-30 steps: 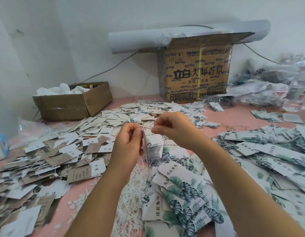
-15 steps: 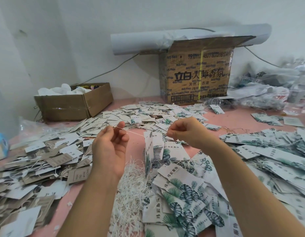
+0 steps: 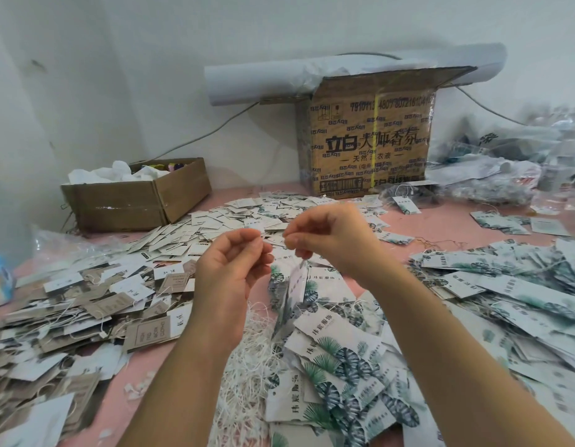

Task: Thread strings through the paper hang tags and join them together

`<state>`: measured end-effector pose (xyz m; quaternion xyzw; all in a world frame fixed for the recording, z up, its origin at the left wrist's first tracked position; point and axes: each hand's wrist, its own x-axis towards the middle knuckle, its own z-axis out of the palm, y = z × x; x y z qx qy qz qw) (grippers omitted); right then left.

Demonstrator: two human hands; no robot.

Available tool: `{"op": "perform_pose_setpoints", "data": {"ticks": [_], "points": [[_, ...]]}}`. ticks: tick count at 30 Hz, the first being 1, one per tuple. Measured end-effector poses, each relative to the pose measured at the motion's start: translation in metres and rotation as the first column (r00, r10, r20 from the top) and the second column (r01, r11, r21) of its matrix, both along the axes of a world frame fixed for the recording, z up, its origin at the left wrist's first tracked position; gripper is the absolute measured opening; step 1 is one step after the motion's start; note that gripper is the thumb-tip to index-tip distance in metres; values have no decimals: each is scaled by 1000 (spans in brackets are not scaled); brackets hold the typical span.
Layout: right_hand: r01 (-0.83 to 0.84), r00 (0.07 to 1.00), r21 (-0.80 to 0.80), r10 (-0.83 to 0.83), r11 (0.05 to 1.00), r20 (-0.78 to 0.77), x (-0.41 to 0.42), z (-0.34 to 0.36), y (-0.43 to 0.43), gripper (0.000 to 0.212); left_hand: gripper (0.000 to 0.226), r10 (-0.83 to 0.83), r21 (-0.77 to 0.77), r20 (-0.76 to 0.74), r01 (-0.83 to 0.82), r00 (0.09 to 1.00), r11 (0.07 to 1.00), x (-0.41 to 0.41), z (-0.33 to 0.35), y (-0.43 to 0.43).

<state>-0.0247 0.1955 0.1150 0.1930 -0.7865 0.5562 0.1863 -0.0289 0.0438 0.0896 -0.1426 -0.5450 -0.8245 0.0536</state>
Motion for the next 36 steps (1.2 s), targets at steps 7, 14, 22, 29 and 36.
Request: {"op": "perform_pose_setpoints", "data": {"ticks": [7, 14, 22, 29, 36], "points": [[4, 1000, 98, -1, 995, -26, 4, 4, -8, 24, 19, 36, -133, -135, -54, 990, 990, 4, -1, 6], [-4, 1000, 112, 3, 994, 9, 5, 4, -7, 24, 18, 60, -243, -243, -121, 968, 963, 5, -3, 7], [-29, 997, 103, 22, 994, 69, 2, 2, -6, 18, 34, 55, -374, -323, -181, 945, 910, 5, -6, 6], [-56, 994, -14, 57, 998, 90, 2, -1, -6, 15, 29, 77, -425, -359, -237, 930, 874, 5, -7, 4], [-75, 989, -44, 80, 996, 126, 2, -1, -5, 18, 26, 94, -477, -410, -302, 907, 825, 6, -6, 5]]}}
